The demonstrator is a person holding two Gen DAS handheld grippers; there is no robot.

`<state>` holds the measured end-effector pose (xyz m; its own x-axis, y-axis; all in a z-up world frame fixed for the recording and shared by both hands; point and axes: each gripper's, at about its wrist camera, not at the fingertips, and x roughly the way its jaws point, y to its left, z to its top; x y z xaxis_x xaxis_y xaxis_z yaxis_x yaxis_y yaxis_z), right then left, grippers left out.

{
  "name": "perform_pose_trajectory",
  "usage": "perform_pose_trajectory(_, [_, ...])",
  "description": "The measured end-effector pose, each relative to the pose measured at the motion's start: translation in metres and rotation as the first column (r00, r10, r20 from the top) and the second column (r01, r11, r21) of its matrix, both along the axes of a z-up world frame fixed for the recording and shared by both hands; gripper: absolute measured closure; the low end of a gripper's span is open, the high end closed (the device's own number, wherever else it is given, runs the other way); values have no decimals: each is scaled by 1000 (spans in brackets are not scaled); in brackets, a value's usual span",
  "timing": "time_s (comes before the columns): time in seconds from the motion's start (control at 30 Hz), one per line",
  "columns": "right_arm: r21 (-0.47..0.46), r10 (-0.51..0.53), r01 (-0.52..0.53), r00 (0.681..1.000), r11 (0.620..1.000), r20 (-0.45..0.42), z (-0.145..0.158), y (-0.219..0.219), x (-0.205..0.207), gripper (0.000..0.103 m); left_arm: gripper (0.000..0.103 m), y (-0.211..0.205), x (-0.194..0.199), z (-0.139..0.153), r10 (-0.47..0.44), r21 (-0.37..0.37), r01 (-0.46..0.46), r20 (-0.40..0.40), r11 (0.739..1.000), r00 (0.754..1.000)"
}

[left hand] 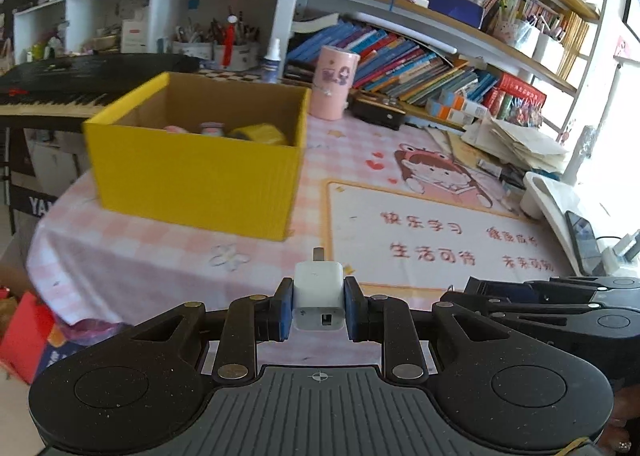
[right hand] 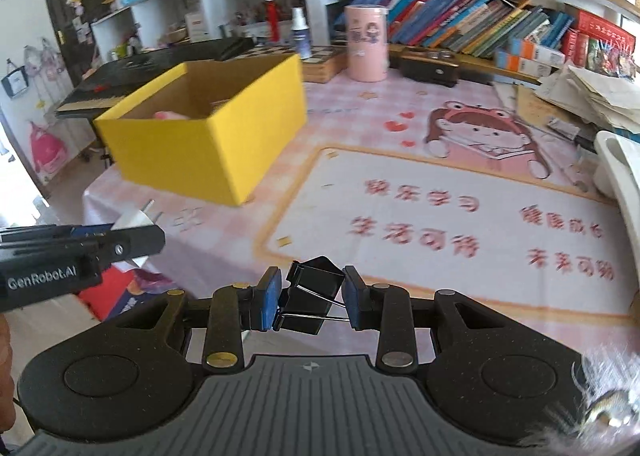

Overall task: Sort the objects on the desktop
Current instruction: 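Carry the white plug with the left tool while the right tool carries the black clip to the box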

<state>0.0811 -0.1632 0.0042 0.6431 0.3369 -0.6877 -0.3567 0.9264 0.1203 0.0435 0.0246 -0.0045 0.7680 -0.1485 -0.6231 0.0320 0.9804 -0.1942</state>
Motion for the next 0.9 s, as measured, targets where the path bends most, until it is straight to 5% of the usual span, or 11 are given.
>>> perform_pose_trajectory(0.4, [3,97,-97,995,995,13,3,71,-58,72,79,50,-55,1,46,-6,-46,12,999,999])
perform_pose_trajectory(0.9, [3,172,-172,985,985,20,10,109,-62,72,79,80,-65,8,80,-2,-80,35,997,996])
